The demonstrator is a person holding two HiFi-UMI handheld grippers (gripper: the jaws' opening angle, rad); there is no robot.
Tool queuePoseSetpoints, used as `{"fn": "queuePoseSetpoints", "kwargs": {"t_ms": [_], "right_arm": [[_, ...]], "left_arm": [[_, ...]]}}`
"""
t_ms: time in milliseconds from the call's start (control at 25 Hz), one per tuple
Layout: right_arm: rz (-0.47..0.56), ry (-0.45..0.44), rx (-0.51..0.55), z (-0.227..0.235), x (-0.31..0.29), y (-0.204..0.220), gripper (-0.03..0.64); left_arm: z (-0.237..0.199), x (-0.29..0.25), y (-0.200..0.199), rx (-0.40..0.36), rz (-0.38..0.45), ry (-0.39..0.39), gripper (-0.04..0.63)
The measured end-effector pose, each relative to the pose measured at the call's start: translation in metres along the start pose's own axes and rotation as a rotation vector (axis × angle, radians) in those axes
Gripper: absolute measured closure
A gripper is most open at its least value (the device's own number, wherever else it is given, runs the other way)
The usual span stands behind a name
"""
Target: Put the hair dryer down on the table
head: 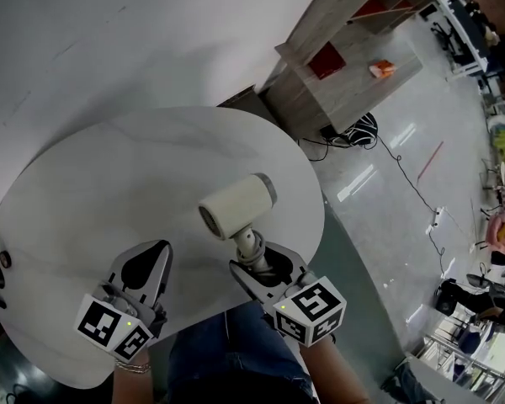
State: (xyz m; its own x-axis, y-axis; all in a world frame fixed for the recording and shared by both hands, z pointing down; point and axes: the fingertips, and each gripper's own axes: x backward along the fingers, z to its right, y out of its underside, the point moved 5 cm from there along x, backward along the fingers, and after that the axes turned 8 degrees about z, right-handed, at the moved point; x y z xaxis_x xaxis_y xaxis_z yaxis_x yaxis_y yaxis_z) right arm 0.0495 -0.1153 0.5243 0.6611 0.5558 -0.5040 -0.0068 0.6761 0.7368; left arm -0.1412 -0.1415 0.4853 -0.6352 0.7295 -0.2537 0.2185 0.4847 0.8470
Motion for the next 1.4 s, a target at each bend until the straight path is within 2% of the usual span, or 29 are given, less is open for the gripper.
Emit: {"fn": "queuePoseSetpoints", "kwargs": {"t_ms": [240, 680, 920, 1400], "right_arm": [[-0.051, 0.069, 0.065, 0.004, -0.001, 0.008, 0.373], [-0.151, 0.162, 0.106, 0.009, -0.009, 0.027, 0.373], [-0.198, 0.206, 0.167, 0.011, -0.013, 0.029, 0.374], [-0.197, 0.23, 0.193, 0.011, -0.02, 0.033, 0.373]], "left_arm": [[0.001, -0.002, 0.004, 0.003, -0.009, 0.005, 0.584], [0.002, -0.004, 0.009, 0.026, 0.001, 0.001, 0.583], [-0.003, -0.005, 0.017, -0.009, -0.034, -0.02, 0.583], [-0.003, -0.007, 0.018, 0.015, -0.034, -0.012, 0.584]]}}
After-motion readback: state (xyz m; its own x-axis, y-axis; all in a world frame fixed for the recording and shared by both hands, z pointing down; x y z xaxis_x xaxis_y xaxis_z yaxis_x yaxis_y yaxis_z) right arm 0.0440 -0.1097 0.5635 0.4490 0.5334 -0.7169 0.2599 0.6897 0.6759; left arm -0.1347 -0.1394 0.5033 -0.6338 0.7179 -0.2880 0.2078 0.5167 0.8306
